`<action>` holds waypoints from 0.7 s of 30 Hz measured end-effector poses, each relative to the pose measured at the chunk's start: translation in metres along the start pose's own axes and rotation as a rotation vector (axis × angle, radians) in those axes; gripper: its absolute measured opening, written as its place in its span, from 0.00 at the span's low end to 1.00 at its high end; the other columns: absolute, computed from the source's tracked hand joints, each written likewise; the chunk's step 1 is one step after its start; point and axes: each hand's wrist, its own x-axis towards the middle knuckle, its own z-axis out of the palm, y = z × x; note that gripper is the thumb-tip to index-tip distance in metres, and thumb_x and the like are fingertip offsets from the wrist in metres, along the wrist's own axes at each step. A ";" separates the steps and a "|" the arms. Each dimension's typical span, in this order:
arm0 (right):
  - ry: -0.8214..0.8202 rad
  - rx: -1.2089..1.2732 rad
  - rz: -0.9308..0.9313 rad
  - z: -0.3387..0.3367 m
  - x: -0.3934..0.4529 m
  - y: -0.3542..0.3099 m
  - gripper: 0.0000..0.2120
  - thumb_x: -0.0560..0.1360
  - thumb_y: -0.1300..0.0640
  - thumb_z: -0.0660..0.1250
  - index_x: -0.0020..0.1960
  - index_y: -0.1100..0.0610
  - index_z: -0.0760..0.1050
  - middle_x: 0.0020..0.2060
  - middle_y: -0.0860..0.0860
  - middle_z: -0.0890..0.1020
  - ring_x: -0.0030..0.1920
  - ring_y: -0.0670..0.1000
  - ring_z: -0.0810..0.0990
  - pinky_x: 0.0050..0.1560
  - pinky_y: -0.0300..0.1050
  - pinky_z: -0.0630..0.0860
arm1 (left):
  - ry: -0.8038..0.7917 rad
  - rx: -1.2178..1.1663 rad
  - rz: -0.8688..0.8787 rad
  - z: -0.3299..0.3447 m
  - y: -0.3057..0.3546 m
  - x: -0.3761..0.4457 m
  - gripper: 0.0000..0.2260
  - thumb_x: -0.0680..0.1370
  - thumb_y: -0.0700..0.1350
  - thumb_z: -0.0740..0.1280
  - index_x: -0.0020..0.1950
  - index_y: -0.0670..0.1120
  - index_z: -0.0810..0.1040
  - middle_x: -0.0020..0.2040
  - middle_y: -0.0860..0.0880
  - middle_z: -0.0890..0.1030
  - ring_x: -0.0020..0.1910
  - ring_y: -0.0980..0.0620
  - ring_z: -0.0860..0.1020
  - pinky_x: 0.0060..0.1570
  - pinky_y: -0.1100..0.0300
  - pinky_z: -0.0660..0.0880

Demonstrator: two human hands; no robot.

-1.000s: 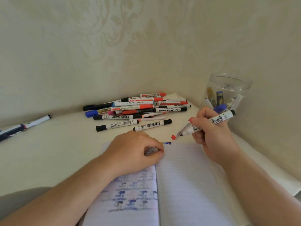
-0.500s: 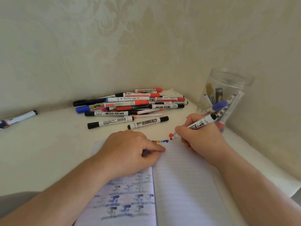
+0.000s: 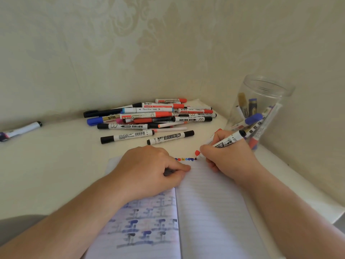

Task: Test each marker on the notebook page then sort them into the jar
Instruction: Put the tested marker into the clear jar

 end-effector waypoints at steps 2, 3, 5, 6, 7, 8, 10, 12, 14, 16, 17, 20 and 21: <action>0.007 -0.005 0.011 0.000 0.000 0.000 0.14 0.71 0.61 0.74 0.43 0.68 0.70 0.34 0.66 0.82 0.27 0.53 0.77 0.32 0.47 0.76 | -0.001 -0.003 -0.002 0.000 0.000 0.000 0.13 0.79 0.65 0.58 0.61 0.79 0.74 0.38 0.63 0.77 0.45 0.63 0.76 0.39 0.64 0.70; 0.008 0.002 0.014 0.000 0.000 0.000 0.14 0.71 0.62 0.74 0.43 0.68 0.70 0.33 0.66 0.82 0.27 0.54 0.77 0.33 0.48 0.77 | 0.001 -0.004 -0.003 0.001 0.000 -0.001 0.13 0.79 0.65 0.59 0.61 0.79 0.73 0.38 0.63 0.77 0.45 0.63 0.75 0.38 0.64 0.69; 0.005 0.035 0.015 -0.001 0.001 0.000 0.14 0.72 0.63 0.74 0.44 0.69 0.70 0.30 0.63 0.81 0.27 0.54 0.77 0.33 0.48 0.77 | 0.006 -0.008 -0.004 0.001 0.000 -0.001 0.12 0.80 0.64 0.60 0.61 0.80 0.73 0.39 0.63 0.77 0.45 0.64 0.75 0.37 0.66 0.66; 0.001 0.053 0.013 -0.002 0.001 0.000 0.14 0.72 0.63 0.74 0.44 0.70 0.70 0.29 0.61 0.81 0.27 0.54 0.77 0.32 0.47 0.76 | 0.005 -0.008 -0.004 0.001 0.000 0.000 0.12 0.80 0.64 0.60 0.61 0.79 0.73 0.39 0.62 0.77 0.45 0.63 0.75 0.37 0.66 0.66; -0.004 0.059 0.009 -0.002 0.001 0.000 0.15 0.72 0.63 0.74 0.44 0.71 0.70 0.29 0.60 0.81 0.27 0.54 0.77 0.31 0.46 0.76 | 0.003 -0.008 -0.005 0.001 0.000 0.000 0.13 0.79 0.64 0.60 0.61 0.79 0.74 0.39 0.62 0.77 0.45 0.63 0.76 0.38 0.65 0.67; -0.011 0.051 0.004 -0.002 0.000 0.000 0.15 0.72 0.63 0.75 0.43 0.70 0.70 0.29 0.61 0.81 0.27 0.53 0.77 0.31 0.45 0.75 | 0.000 -0.009 -0.005 0.001 0.000 0.000 0.13 0.79 0.65 0.60 0.62 0.79 0.74 0.39 0.62 0.77 0.45 0.62 0.76 0.38 0.65 0.69; -0.023 0.013 -0.006 -0.001 -0.002 -0.001 0.15 0.71 0.61 0.75 0.42 0.68 0.71 0.31 0.64 0.81 0.27 0.53 0.77 0.31 0.46 0.75 | -0.002 -0.011 -0.009 0.001 0.000 0.000 0.13 0.79 0.64 0.60 0.62 0.79 0.74 0.38 0.63 0.77 0.45 0.63 0.76 0.39 0.64 0.71; -0.020 -0.005 -0.007 0.000 -0.002 -0.002 0.13 0.71 0.61 0.75 0.39 0.63 0.71 0.31 0.65 0.81 0.27 0.53 0.76 0.31 0.46 0.75 | 0.001 -0.012 -0.009 0.002 0.000 0.000 0.13 0.79 0.64 0.59 0.62 0.79 0.74 0.38 0.63 0.77 0.45 0.63 0.76 0.40 0.63 0.73; -0.010 0.005 -0.005 0.000 -0.001 -0.001 0.11 0.72 0.63 0.74 0.38 0.60 0.71 0.29 0.62 0.79 0.26 0.53 0.75 0.30 0.45 0.74 | 0.001 -0.010 -0.011 0.002 0.000 -0.001 0.13 0.79 0.64 0.59 0.61 0.79 0.74 0.38 0.63 0.77 0.45 0.63 0.76 0.41 0.63 0.73; -0.006 0.047 -0.002 -0.001 -0.001 -0.001 0.11 0.72 0.65 0.73 0.38 0.61 0.71 0.29 0.61 0.79 0.27 0.54 0.75 0.28 0.45 0.74 | 0.001 -0.009 -0.014 0.001 0.000 -0.001 0.13 0.79 0.64 0.59 0.61 0.79 0.74 0.38 0.63 0.76 0.45 0.64 0.75 0.42 0.63 0.72; -0.006 0.059 -0.003 -0.001 0.000 -0.001 0.11 0.72 0.65 0.73 0.39 0.62 0.70 0.29 0.62 0.80 0.27 0.54 0.76 0.28 0.45 0.74 | 0.002 -0.008 -0.014 0.001 0.000 -0.001 0.13 0.79 0.65 0.59 0.61 0.79 0.74 0.38 0.63 0.76 0.45 0.64 0.75 0.42 0.63 0.72; -0.003 0.040 -0.014 -0.001 -0.002 -0.001 0.14 0.72 0.63 0.74 0.42 0.69 0.70 0.33 0.66 0.81 0.27 0.54 0.76 0.29 0.45 0.74 | 0.006 -0.002 -0.014 0.001 0.001 0.000 0.13 0.79 0.65 0.59 0.61 0.79 0.73 0.38 0.63 0.76 0.45 0.63 0.75 0.41 0.63 0.71; -0.004 0.033 -0.016 -0.001 -0.002 -0.001 0.15 0.72 0.63 0.74 0.43 0.69 0.70 0.34 0.67 0.81 0.27 0.53 0.76 0.30 0.45 0.74 | 0.005 -0.003 -0.014 0.001 0.001 0.000 0.13 0.79 0.65 0.59 0.61 0.79 0.73 0.38 0.63 0.76 0.45 0.63 0.75 0.40 0.64 0.70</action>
